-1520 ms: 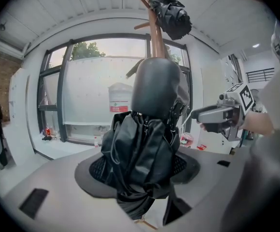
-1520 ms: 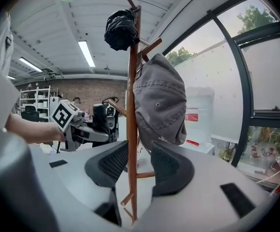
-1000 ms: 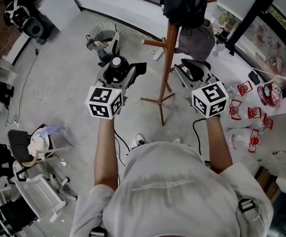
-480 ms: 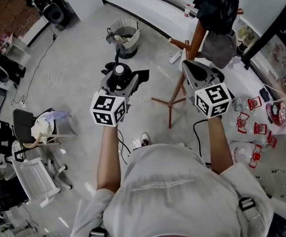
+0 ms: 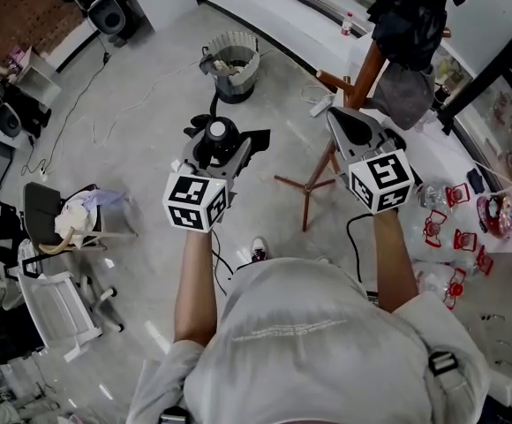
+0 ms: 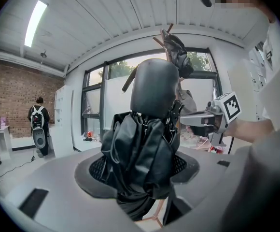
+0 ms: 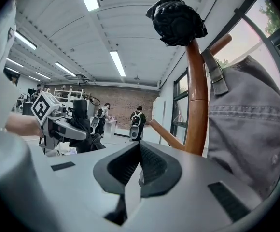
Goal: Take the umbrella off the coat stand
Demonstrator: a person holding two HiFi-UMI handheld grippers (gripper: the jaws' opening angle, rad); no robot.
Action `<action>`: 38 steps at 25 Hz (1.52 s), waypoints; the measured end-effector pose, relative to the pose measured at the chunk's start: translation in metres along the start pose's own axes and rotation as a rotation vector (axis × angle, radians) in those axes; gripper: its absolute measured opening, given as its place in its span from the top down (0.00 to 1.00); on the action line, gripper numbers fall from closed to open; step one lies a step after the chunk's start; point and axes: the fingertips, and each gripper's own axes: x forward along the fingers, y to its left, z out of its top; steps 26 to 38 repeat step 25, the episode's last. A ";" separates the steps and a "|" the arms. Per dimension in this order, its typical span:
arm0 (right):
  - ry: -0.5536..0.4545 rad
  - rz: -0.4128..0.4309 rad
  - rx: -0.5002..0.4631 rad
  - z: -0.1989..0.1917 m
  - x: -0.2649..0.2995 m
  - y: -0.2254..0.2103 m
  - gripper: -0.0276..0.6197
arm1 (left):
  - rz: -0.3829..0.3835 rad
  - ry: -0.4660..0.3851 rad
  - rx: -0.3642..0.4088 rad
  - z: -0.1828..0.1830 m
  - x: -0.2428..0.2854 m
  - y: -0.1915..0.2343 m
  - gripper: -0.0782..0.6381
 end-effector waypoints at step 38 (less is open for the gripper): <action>0.022 -0.024 0.008 -0.010 -0.002 -0.013 0.92 | -0.039 0.020 -0.008 -0.002 0.015 -0.007 0.51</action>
